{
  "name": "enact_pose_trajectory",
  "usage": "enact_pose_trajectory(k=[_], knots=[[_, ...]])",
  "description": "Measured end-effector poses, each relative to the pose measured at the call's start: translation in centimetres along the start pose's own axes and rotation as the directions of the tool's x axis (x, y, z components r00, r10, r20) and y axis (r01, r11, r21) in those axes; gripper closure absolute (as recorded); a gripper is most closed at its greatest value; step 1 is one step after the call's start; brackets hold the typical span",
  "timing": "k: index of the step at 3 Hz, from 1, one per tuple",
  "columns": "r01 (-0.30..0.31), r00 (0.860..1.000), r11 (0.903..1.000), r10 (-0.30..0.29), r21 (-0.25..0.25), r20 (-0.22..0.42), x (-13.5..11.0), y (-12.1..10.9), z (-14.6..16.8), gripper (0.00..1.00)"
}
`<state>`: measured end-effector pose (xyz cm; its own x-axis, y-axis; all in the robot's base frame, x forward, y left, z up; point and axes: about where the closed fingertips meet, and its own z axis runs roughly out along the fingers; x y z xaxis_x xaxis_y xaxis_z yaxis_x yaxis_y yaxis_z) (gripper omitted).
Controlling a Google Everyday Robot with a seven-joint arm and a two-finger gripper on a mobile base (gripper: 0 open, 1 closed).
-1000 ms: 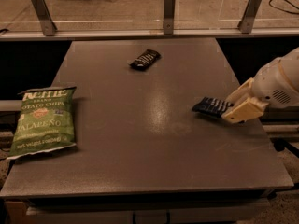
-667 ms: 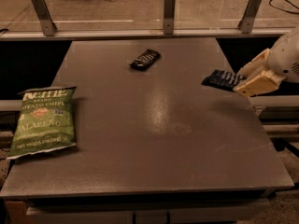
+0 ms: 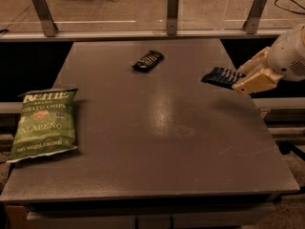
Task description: Move rxbar blueberry near rxbar chocolate
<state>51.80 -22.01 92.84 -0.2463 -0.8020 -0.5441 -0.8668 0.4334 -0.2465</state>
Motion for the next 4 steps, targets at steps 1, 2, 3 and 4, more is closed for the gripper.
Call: enact_pose_trajectory(k=[1,2,3,4], knots=[[0.007,0.999,0.9998,-0.008,0.017,0.046,-2.5,-2.6,2.7,1.0],[0.01,0.996,0.9993,-0.014,0.037,0.084,-5.6,-5.8,6.5,1.0],[-0.005,0.995,0.9997,0.002,0.025,0.1,-7.8,-7.7,10.5,1.0],[-0.023,0.995,0.9997,0.023,-0.001,0.099,-9.0,-8.5,14.0,1.0]])
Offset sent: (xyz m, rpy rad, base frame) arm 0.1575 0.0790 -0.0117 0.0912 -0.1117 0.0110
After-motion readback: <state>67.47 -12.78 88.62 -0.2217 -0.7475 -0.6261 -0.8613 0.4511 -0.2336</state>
